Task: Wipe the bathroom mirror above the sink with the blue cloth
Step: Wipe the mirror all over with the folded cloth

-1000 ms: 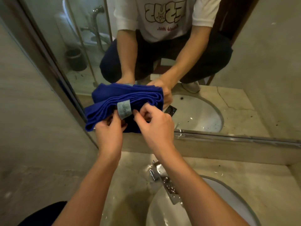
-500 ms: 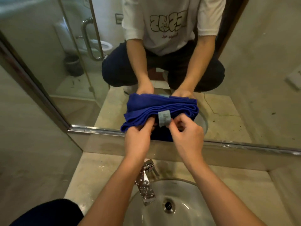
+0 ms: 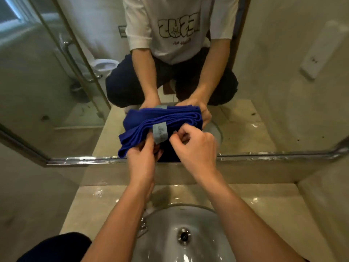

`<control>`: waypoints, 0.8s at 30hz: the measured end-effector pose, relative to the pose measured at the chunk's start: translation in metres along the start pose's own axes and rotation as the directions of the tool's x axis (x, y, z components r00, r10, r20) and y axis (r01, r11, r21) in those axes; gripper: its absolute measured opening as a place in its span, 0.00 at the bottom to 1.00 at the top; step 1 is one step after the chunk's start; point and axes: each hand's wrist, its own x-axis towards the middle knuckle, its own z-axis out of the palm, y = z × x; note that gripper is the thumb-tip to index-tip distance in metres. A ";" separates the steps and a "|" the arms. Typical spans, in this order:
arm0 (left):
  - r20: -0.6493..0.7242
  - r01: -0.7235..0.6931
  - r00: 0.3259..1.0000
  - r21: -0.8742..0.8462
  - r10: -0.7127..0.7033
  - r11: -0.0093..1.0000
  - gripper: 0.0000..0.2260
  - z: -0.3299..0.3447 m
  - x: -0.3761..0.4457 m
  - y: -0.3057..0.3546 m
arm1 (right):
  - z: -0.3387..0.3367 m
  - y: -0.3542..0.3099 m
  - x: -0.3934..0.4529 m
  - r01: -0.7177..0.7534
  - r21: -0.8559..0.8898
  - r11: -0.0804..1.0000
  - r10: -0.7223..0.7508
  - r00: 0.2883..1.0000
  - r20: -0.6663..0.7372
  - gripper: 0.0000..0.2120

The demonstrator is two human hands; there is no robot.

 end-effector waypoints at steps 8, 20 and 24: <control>0.189 0.103 0.975 0.100 -0.120 0.990 0.05 0.096 -0.041 -0.025 | -0.065 0.072 0.006 -0.253 -0.022 0.967 0.238 0.933 -0.269 0.11; 0.137 -0.061 0.990 0.155 0.039 0.986 0.10 0.093 -0.048 0.000 | -0.068 0.065 0.016 -0.177 0.109 0.978 0.202 0.934 -0.294 0.16; 0.155 -0.058 0.988 0.189 0.029 0.980 0.07 0.113 -0.056 0.005 | -0.081 0.078 0.024 -0.169 0.183 0.969 0.225 0.909 -0.351 0.18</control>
